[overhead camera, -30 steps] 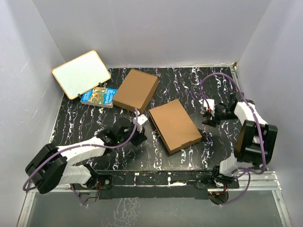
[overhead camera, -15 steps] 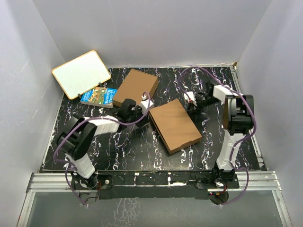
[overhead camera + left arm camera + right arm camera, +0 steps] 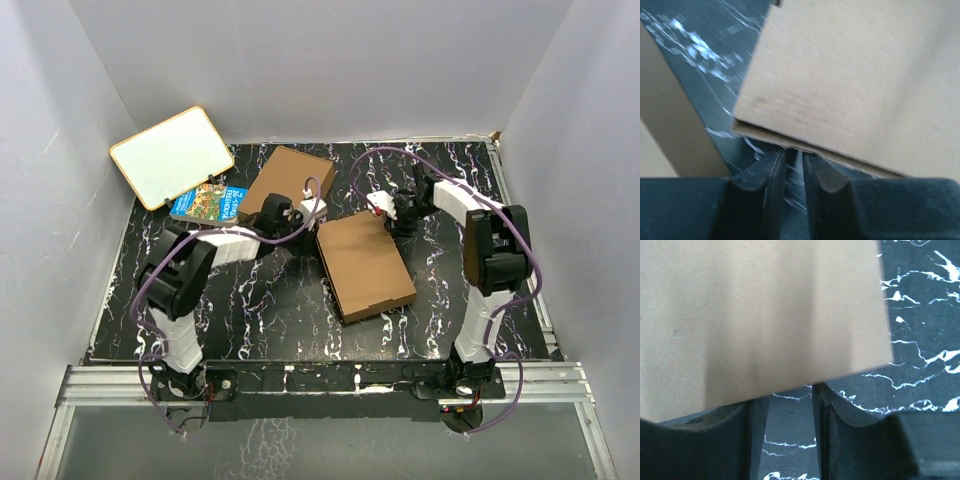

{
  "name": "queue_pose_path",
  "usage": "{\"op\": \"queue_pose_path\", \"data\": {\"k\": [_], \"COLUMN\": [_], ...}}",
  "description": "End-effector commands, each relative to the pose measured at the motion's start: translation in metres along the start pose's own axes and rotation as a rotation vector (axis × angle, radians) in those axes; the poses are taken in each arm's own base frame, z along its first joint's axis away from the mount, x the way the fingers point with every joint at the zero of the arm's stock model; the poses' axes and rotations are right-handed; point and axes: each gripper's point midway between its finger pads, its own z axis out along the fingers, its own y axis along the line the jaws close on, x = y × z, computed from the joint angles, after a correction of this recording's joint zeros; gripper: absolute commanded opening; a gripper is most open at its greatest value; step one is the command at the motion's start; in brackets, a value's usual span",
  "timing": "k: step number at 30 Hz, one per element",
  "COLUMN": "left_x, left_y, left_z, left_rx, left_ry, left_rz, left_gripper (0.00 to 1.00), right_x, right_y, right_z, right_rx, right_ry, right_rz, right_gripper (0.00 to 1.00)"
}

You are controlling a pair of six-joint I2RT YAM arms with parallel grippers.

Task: Fold the paper box

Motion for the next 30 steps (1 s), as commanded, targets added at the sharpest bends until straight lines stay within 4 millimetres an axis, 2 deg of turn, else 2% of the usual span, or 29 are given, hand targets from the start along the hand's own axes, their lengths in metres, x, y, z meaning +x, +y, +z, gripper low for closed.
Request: {"op": "queue_pose_path", "data": {"k": [1, 4, 5, 8, 10, 13, 14, 15, 16, 18, 21, 30], "left_x": [-0.013, 0.004, 0.0, -0.006, -0.016, -0.034, -0.038, -0.04, -0.044, -0.048, -0.046, -0.016], "left_y": [-0.052, -0.062, -0.066, -0.078, -0.084, -0.091, -0.091, -0.091, -0.091, -0.097, -0.102, -0.09], "left_z": [-0.043, -0.07, -0.083, -0.113, -0.132, -0.153, -0.157, -0.161, -0.163, -0.163, -0.153, -0.117], "left_rx": [0.058, 0.015, -0.001, -0.026, -0.028, -0.022, -0.021, -0.019, -0.006, 0.053, 0.123, 0.078], "left_ry": [-0.043, -0.048, -0.084, -0.185, -0.284, -0.439, -0.479, -0.521, -0.556, -0.596, -0.59, -0.462], "left_rz": [-0.02, -0.113, -0.124, -0.181, -0.23, -0.342, -0.397, -0.454, -0.507, -0.589, -0.734, -0.862], "left_gripper": [0.24, 0.34, 0.38, 0.5, 0.61, 0.81, 0.87, 0.94, 0.97, 0.97, 0.97, 0.97], "right_x": [-0.02, -0.006, -0.011, -0.023, -0.026, -0.055, -0.065, -0.072, -0.074, -0.072, -0.068, -0.035], "right_y": [-0.025, -0.011, -0.006, 0.01, 0.013, 0.025, 0.029, 0.033, 0.037, 0.042, 0.052, 0.06], "right_z": [-0.047, -0.067, -0.077, -0.09, -0.107, -0.117, -0.118, -0.121, -0.122, -0.121, -0.105, -0.065], "right_rx": [0.2, 0.255, 0.287, 0.335, 0.384, 0.334, 0.303, 0.273, 0.248, 0.198, 0.109, -0.006], "right_ry": [-0.068, -0.038, -0.035, -0.055, -0.086, -0.3, -0.39, -0.467, -0.525, -0.617, -0.674, -0.625], "right_rz": [0.132, 0.277, 0.3, 0.387, 0.494, 0.629, 0.668, 0.706, 0.751, 0.875, 0.996, 1.259], "right_gripper": [0.44, 0.47, 0.48, 0.56, 0.66, 0.75, 0.82, 0.96, 0.99, 0.99, 0.99, 0.97]}}
